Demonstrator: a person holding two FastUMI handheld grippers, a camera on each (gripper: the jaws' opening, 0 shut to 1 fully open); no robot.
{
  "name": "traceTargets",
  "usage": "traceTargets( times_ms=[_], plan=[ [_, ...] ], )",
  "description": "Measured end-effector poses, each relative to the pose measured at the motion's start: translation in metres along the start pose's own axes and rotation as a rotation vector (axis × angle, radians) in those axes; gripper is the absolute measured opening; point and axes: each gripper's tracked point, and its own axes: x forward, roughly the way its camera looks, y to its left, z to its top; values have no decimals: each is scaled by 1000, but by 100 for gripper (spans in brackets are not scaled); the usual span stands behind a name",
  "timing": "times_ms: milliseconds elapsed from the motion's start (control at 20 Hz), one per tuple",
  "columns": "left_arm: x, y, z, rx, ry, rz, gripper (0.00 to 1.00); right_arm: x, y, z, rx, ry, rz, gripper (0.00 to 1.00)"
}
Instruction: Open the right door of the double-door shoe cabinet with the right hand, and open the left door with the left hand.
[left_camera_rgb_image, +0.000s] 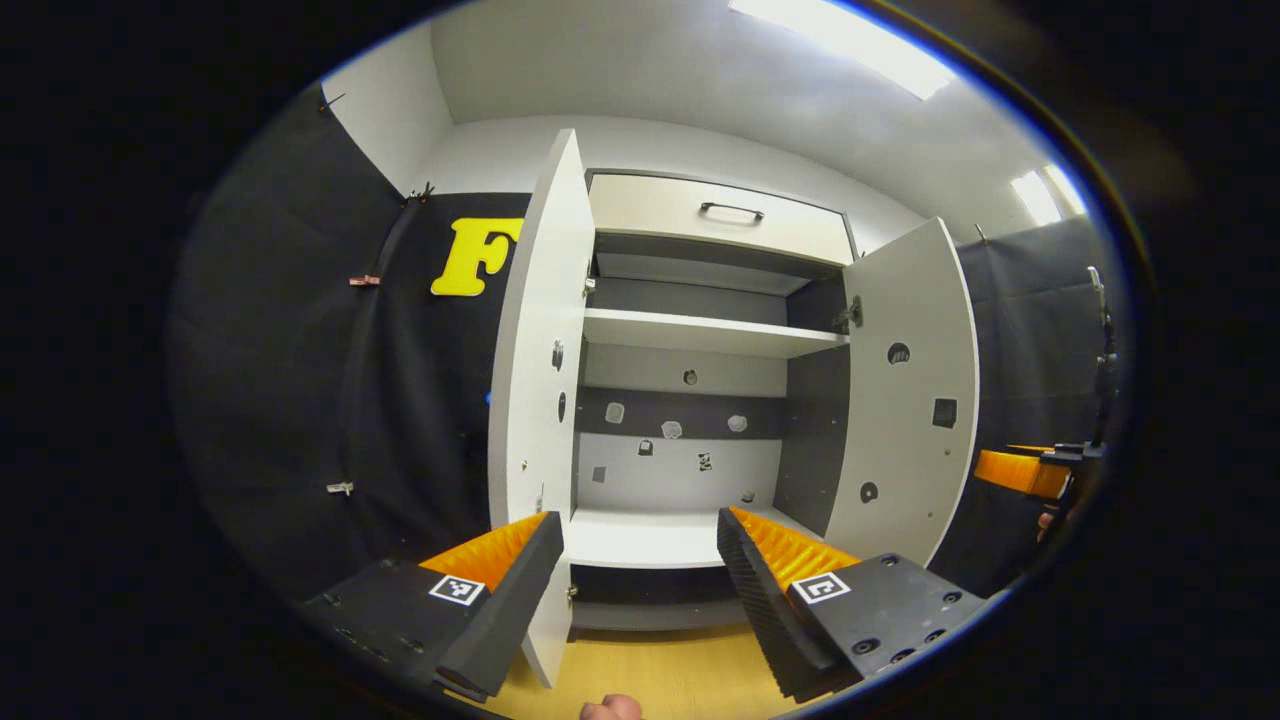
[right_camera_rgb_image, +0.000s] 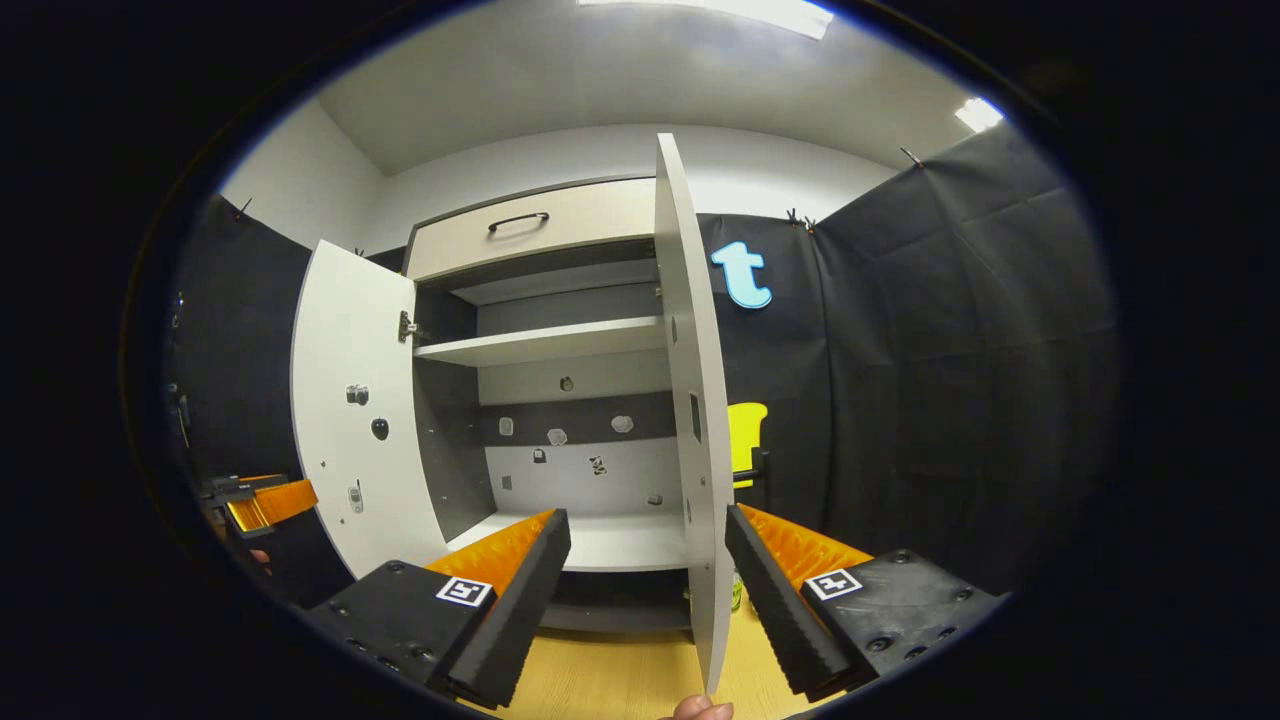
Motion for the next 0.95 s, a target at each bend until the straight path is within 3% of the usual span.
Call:
traceTargets(
  times_ms=[950],
  plan=[
    [-4, -21, -2, 33, 18, -41, 95, -6, -1, -4, -3, 9, 15, 98]
  ],
)
